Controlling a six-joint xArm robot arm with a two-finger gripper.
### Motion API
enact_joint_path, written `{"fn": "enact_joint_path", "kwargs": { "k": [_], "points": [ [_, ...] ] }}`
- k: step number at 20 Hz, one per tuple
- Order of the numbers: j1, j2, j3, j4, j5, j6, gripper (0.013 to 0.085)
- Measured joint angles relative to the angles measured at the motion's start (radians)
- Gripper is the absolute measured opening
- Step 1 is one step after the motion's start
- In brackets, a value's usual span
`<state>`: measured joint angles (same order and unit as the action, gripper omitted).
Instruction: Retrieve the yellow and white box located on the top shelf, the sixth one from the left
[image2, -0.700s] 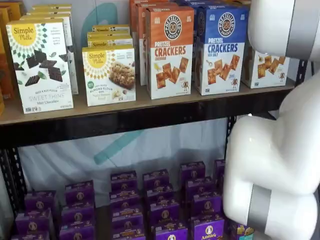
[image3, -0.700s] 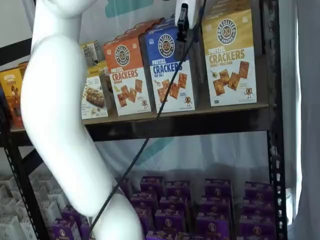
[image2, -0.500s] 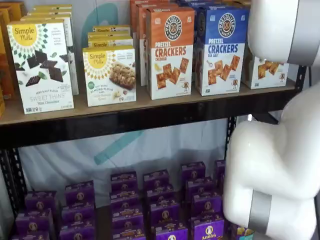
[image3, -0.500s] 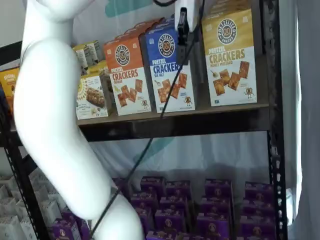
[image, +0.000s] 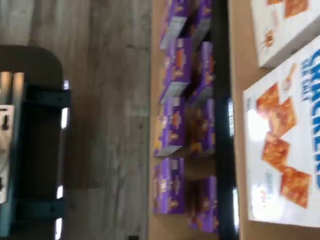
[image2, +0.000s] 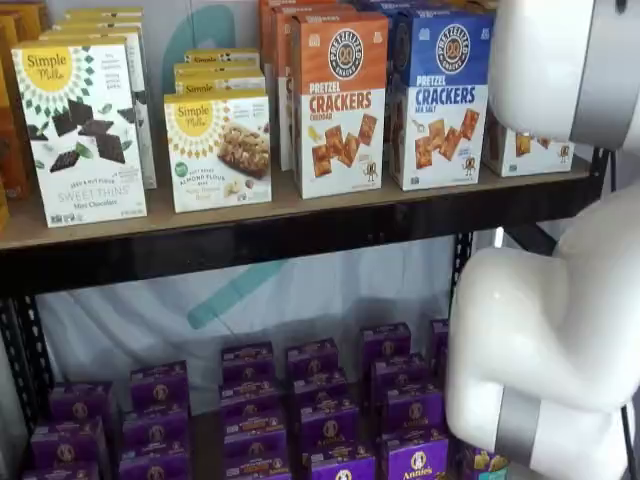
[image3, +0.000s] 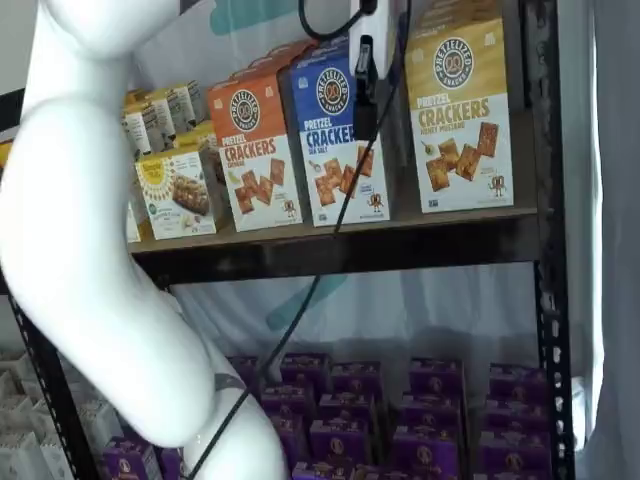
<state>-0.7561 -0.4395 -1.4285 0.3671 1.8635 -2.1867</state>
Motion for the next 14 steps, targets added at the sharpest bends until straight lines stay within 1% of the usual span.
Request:
{"fn": "enact_joint_path", "kwargs": {
  "k": [2, 5, 9, 11, 14],
  "points": [
    [-0.024, -0.005, 0.003, 0.043, -0.011, -0.005, 0.085],
    [-0.068, -0.016, 0.013, 0.128, -0.038, -0.011, 0.085],
    [-0.113, -0.024, 0.017, 0.222, -0.07, -0.013, 0.085],
    [-0.128, -0.037, 0.033, 0.265, -0.109, -0.016, 0.085],
    [-0.137, -0.06, 0.071, 0.325, -0.199, -0.028, 0.085]
  ]
}}
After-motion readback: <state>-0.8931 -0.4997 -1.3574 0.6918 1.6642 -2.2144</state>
